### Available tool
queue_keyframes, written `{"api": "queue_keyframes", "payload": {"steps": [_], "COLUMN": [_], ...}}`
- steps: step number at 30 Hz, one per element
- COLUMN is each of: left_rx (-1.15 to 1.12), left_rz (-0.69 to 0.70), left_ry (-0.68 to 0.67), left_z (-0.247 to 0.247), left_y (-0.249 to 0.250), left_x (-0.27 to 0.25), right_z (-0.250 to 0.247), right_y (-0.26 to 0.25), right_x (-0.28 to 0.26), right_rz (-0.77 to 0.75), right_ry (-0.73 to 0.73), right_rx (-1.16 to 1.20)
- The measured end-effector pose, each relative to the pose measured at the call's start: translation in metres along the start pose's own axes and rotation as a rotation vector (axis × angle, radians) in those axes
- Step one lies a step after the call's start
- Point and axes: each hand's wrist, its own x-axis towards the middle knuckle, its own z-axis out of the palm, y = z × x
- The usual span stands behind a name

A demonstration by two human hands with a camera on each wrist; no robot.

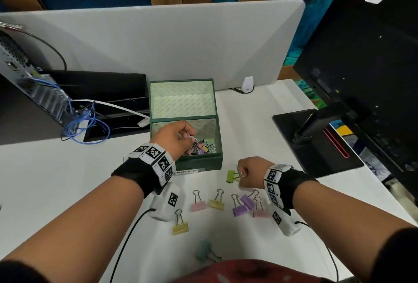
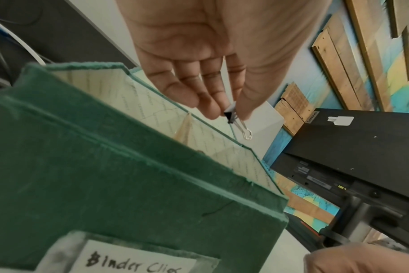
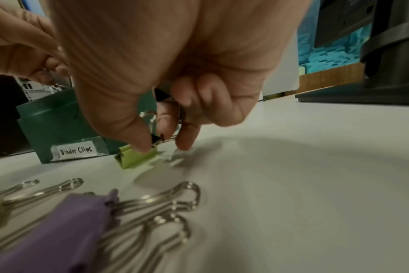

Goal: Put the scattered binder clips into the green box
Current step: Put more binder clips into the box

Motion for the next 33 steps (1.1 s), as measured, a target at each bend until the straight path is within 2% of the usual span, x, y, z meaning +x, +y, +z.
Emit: {"api": "queue_keyframes", "payload": {"steps": [6,11,16,21,24,26,28,30,33], "left_rx": [0.087,0.168,0.238,0.340,0.409,0.463,0.456,0.420,0.391], "left_rz": [-0.004,0.029,0.086,0.125,0.138,0.172,0.241,0.356,0.443], "left_ry": [-0.003,-0.067,-0.139,-0.168,-0.153,-0.134,-0.138,-0.189,-0.394], "left_z": [-0.009,-0.004,-0.002,0.005,0.008,0.010,0.013,0.019,0.036], "left_y": [-0.008,-0.003,0.002,0.005,0.006,0.005,0.006,0.009,0.016], "left_x": [0.007,0.009,0.009,0.013,0.013,0.010,0.003,-0.006,-0.016], "right_z": [0.002,0.002,0.008,0.006,0.014,0.017,0.015,0.011,0.006], "right_y": [-0.006,-0.009,-0.007,-0.021,-0.022,-0.019,-0.014,-0.003,0.021], "right_x": [0.001,0.002,-0.007,-0.006,0.000,-0.001,-0.005,-0.009,-0.013], "right_rz": [-0.013,-0.046,-0.067,-0.183,-0.183,-0.174,-0.160,-0.120,-0.012], "right_ry": [0.023,-0.042,-0.014,-0.014,-0.033,-0.026,0.011,0.100,0.168], "right_rx": [0.004,-0.021,0.033,-0.115,-0.186,-0.163,-0.038,0.102,0.136]}}
